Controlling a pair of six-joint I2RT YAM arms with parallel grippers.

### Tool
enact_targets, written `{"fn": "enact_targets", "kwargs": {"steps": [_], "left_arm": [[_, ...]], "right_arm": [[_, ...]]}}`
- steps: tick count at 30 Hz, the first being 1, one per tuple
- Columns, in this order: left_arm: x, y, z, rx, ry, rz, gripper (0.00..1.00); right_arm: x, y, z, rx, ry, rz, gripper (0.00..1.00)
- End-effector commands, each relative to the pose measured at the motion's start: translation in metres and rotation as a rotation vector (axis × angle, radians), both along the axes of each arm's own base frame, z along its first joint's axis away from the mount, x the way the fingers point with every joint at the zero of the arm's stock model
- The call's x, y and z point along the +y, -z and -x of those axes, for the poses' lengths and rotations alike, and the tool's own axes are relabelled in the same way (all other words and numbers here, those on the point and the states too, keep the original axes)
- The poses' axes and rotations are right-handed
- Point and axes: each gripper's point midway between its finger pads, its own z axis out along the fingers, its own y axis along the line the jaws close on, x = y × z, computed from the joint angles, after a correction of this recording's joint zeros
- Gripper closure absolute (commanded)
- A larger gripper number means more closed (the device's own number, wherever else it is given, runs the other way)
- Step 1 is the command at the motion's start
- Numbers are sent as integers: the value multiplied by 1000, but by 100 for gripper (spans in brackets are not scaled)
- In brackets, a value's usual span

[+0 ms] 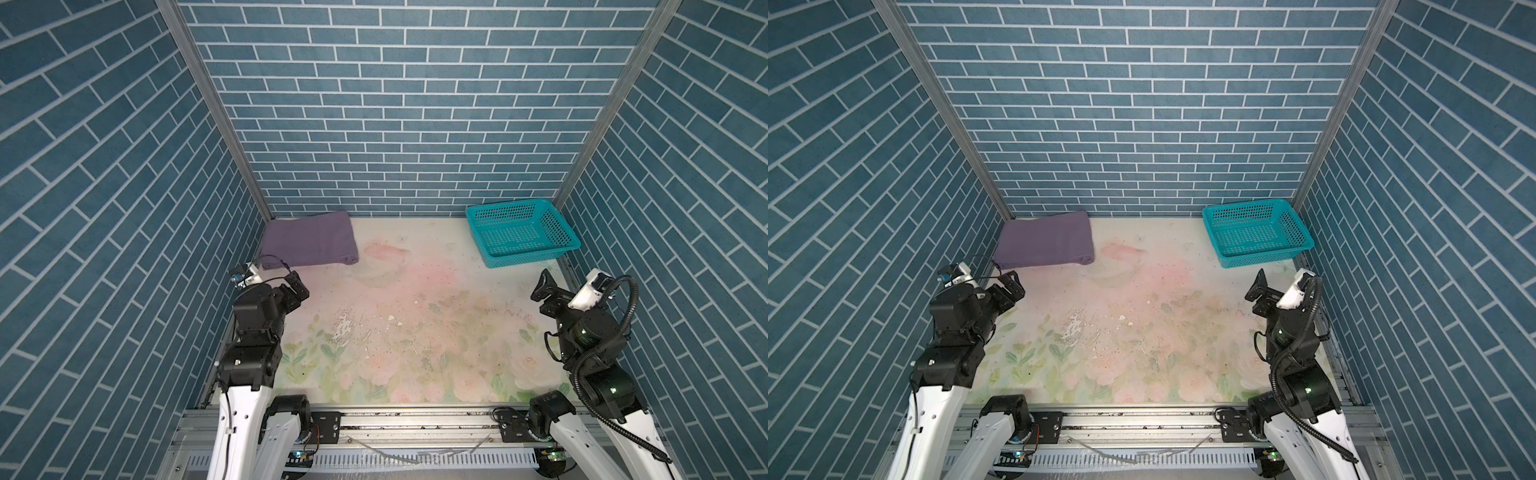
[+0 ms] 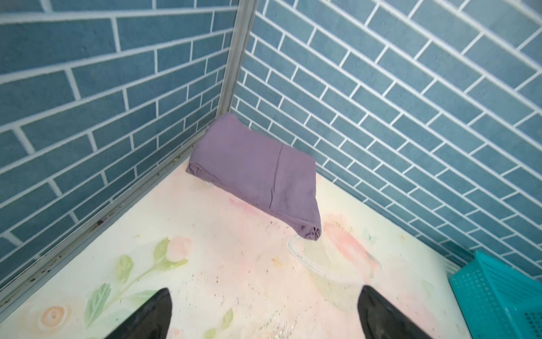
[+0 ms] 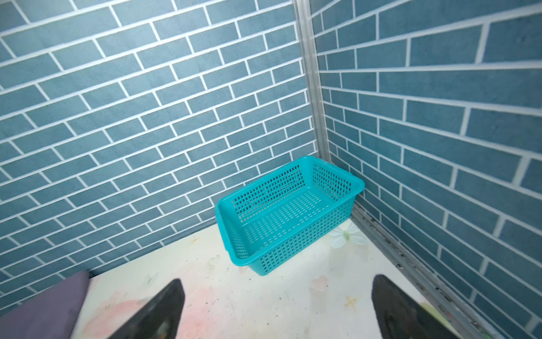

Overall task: Fold and stack the trousers
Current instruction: Reset both arms

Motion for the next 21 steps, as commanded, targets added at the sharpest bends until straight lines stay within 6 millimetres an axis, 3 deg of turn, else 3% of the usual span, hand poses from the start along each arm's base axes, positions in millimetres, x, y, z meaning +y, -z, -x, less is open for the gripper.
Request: {"fn": "enact_targets", "kwargs": {"steps": [1,4,8,11,16,21], "left_arm": [[0,-13,-8,-209,4,-19,1],[-2,-6,-7,-273,14,-23,1],[7,9,-6,-162,-17,-116,1],[8,20,-11,-47,10,-188,1],[11,28,-23,-34,2,-213,1],[27,66,-32,12,-82,-251,1]], "right_arm": [[-8,1,-1,0,45,106,1],[14,20,-13,55,-69,201,1],[34,45,-25,89,-168,205,1],[32,56,-31,108,-141,199,1],[36,70,-35,142,-165,206,1],[28,92,-38,225,-119,266,1]]}}
